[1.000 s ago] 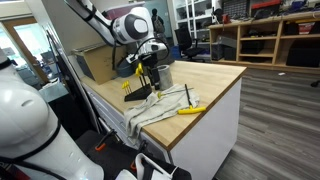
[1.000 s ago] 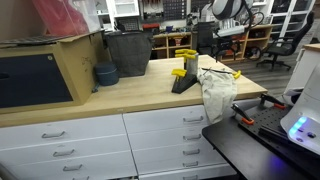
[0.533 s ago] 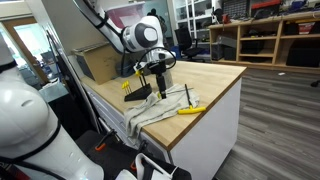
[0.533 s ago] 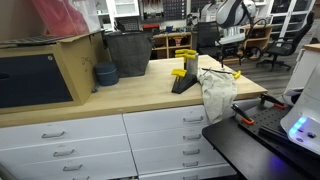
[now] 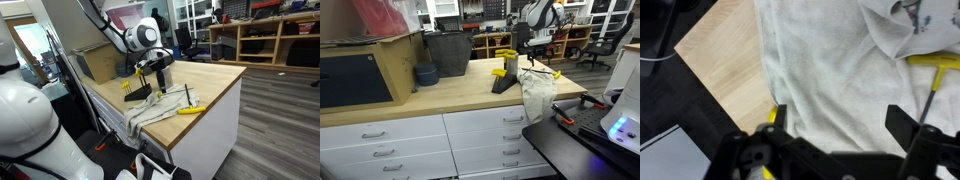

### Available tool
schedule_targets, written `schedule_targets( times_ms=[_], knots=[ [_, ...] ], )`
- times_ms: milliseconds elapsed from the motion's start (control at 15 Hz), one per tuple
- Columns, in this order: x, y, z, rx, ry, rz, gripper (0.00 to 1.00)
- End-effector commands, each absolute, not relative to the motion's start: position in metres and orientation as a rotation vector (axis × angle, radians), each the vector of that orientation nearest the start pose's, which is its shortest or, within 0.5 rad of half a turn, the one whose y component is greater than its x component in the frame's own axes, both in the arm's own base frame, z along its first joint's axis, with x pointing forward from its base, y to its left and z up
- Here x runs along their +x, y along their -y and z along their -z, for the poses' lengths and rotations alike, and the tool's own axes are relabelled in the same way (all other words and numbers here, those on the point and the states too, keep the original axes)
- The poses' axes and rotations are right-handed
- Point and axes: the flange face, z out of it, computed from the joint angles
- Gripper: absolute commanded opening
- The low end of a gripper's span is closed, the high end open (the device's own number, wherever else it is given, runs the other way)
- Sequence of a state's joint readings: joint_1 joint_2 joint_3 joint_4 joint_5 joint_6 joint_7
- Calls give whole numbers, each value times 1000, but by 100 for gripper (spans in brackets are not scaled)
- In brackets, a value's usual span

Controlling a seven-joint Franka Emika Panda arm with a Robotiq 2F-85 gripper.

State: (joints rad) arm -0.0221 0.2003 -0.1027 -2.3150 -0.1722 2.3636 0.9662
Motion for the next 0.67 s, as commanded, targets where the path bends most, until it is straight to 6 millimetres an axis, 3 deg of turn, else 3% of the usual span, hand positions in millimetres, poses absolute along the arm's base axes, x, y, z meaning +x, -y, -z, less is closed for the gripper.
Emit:
schedule_targets(
  times_ms=[0, 133, 333, 600],
  knots=[
    [508, 55, -248, -2938, -1508, -137, 100],
    [511, 47, -250, -2941, -1483, -132, 100],
    [514, 51, -245, -2954, -1491, -125, 100],
    [531, 47, -209, -2873, -1599, -140, 100]
  ],
)
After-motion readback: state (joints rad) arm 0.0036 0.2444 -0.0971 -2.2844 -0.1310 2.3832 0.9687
